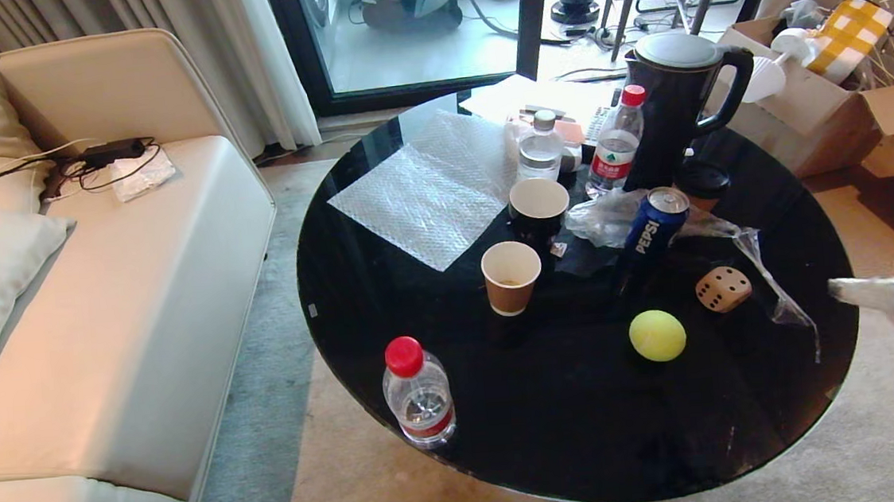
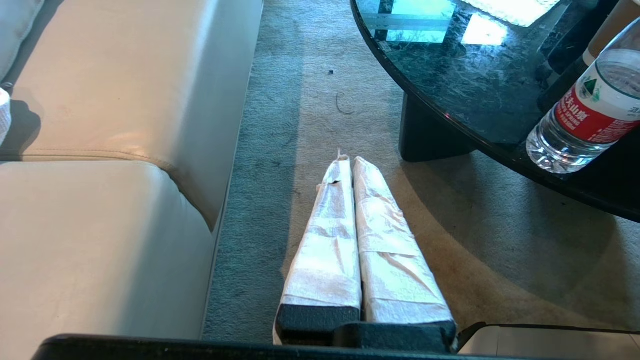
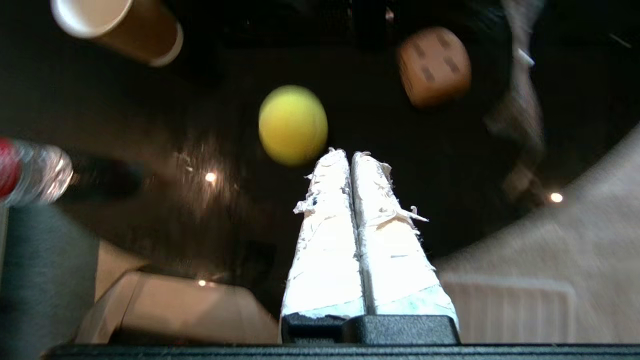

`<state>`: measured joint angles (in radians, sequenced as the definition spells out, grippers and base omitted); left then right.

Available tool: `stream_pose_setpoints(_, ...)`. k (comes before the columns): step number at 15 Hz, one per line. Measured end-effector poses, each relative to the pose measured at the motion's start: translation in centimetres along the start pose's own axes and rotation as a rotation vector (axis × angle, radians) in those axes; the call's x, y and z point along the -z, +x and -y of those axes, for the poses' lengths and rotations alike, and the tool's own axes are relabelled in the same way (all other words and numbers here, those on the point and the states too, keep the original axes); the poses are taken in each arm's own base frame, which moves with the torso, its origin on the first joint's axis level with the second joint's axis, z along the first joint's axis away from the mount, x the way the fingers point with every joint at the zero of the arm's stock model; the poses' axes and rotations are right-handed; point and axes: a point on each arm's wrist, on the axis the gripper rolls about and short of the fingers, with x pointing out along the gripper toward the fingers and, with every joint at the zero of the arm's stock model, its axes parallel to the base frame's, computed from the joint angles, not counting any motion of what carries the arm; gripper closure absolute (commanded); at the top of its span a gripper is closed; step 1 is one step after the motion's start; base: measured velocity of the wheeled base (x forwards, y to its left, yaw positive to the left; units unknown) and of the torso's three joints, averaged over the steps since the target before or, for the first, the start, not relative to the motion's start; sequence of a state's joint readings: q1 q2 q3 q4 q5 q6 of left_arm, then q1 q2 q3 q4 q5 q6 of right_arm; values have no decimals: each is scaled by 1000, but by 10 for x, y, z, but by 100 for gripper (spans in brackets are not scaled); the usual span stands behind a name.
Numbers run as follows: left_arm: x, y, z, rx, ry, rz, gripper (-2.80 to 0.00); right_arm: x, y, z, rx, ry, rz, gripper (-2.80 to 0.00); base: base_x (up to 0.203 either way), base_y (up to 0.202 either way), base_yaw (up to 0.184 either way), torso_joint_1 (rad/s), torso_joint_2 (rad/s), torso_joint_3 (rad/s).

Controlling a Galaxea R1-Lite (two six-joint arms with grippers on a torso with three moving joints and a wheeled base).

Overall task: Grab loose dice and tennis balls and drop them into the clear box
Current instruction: Pick up the ball on the table

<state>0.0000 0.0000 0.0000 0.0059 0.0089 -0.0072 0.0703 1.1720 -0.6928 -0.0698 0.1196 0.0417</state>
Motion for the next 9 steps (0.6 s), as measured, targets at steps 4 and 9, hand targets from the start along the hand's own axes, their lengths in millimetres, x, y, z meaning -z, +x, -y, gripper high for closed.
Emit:
stream_pose_setpoints(4, 0, 0, 0, 0, 0, 0, 0, -5, 86, -4, -41, -12, 9, 0, 0, 0, 0, 0, 0, 0)
stream_pose_setpoints(9, 0, 0, 0, 0, 0, 0, 0, 10, 123, -6, -83, -23, -53, -280, 0, 0, 0, 0, 0, 0)
